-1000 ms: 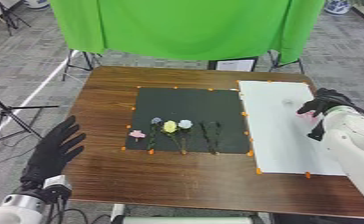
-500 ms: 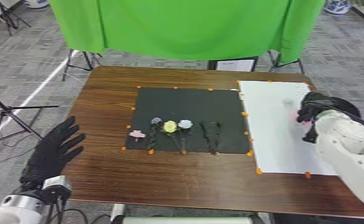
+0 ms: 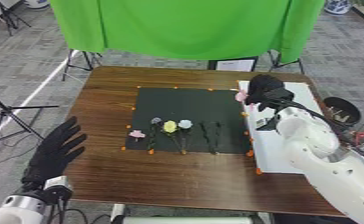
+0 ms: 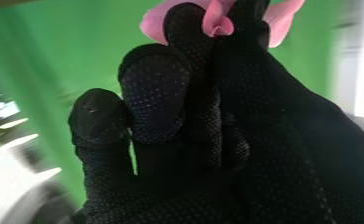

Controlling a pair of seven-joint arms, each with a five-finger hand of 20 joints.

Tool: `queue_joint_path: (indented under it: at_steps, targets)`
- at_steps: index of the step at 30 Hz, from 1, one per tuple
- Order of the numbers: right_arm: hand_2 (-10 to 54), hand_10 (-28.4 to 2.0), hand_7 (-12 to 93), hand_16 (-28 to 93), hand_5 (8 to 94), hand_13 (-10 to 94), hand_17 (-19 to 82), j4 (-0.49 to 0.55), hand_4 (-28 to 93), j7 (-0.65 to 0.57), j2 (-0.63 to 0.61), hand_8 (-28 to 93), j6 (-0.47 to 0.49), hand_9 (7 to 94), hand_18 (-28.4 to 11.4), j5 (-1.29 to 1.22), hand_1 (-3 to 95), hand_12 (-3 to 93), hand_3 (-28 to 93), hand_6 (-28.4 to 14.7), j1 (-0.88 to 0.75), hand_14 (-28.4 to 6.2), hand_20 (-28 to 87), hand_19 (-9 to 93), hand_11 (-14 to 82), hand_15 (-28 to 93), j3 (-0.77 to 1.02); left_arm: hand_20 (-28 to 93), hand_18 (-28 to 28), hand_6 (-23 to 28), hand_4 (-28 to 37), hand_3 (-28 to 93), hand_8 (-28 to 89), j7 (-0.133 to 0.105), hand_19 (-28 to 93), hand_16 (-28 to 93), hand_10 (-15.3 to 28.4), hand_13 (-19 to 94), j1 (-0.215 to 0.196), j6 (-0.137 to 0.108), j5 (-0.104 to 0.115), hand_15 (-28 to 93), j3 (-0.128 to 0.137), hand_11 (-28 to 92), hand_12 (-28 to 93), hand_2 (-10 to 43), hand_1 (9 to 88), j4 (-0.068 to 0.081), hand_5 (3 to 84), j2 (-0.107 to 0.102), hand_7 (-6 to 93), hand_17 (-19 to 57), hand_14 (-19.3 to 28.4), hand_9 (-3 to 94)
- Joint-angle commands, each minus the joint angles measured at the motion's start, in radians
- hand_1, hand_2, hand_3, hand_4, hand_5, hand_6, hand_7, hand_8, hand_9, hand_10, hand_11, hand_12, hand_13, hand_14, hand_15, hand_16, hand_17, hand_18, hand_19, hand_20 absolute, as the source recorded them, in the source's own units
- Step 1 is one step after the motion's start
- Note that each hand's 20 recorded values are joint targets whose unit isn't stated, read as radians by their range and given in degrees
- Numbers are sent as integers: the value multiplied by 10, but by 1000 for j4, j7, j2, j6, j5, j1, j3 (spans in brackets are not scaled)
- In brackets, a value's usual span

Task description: Arrange flowers

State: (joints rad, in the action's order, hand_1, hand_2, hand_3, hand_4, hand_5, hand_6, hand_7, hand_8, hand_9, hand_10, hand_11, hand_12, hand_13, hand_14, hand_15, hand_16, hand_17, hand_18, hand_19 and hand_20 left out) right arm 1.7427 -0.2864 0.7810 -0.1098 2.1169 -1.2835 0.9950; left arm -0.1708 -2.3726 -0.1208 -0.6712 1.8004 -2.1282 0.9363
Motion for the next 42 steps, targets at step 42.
queue_joint_path:
  at_steps: [42]
  targets:
    - [-95, -97, 372, 309, 626, 669, 320, -67, -283, -64, 140, -162, 216, 729, -196, 205, 254, 282, 866, 6, 158, -67, 558, 840, 345, 658, -164, 105, 214, 30, -251, 696, -90, 14, 354, 40, 105, 141, 14, 15, -1, 245, -7, 146, 200, -10, 257, 7, 237, -10, 172, -140, 137, 177]
